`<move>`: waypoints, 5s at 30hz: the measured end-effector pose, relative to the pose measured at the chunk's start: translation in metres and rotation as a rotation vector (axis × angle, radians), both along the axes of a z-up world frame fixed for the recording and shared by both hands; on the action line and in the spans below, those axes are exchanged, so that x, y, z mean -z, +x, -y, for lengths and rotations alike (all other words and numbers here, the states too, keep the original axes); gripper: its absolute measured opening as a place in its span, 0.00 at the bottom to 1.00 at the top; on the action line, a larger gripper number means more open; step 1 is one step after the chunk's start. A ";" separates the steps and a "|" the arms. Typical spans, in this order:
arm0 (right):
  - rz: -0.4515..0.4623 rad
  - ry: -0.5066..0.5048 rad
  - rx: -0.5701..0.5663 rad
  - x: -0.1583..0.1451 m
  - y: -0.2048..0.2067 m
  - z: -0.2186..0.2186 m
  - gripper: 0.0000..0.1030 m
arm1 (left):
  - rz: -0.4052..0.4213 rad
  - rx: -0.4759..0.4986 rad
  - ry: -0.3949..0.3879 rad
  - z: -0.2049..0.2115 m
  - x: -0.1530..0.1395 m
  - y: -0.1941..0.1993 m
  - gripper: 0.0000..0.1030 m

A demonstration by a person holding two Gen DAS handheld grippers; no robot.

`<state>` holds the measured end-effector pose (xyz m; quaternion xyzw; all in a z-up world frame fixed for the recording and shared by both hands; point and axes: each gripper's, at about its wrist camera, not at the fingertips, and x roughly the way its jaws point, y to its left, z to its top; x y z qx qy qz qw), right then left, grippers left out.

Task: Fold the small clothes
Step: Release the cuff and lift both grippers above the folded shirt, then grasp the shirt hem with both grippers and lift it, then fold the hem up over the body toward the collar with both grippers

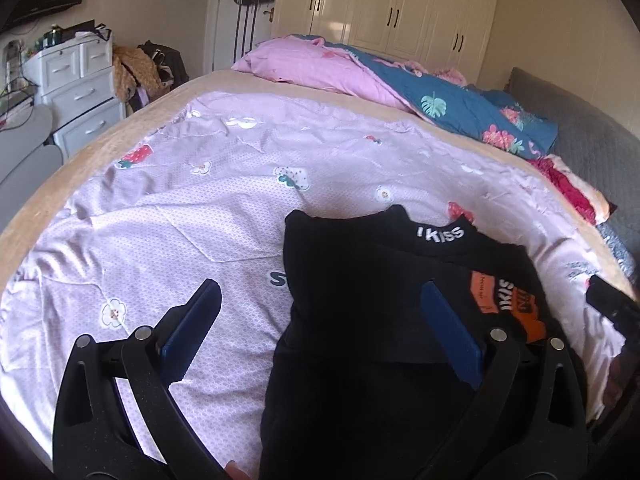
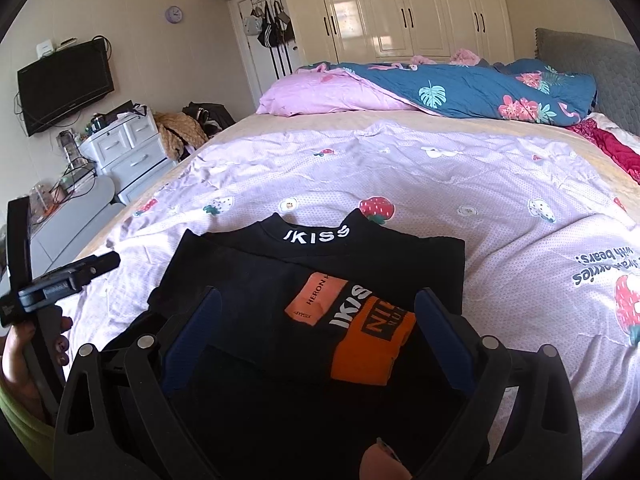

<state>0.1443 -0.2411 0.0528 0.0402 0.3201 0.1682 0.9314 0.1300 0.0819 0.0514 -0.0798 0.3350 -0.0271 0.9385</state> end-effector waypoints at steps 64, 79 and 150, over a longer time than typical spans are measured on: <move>-0.130 0.000 0.012 0.018 -0.118 0.071 0.94 | -0.333 0.112 0.069 0.003 0.079 -0.150 0.91; -0.198 -0.055 0.016 0.039 -0.150 0.087 0.94 | -0.438 0.171 0.085 0.006 0.102 -0.157 0.59; 0.095 0.049 0.158 -0.040 -0.100 0.118 0.07 | -0.010 0.072 -0.194 -0.037 -0.030 -0.089 0.03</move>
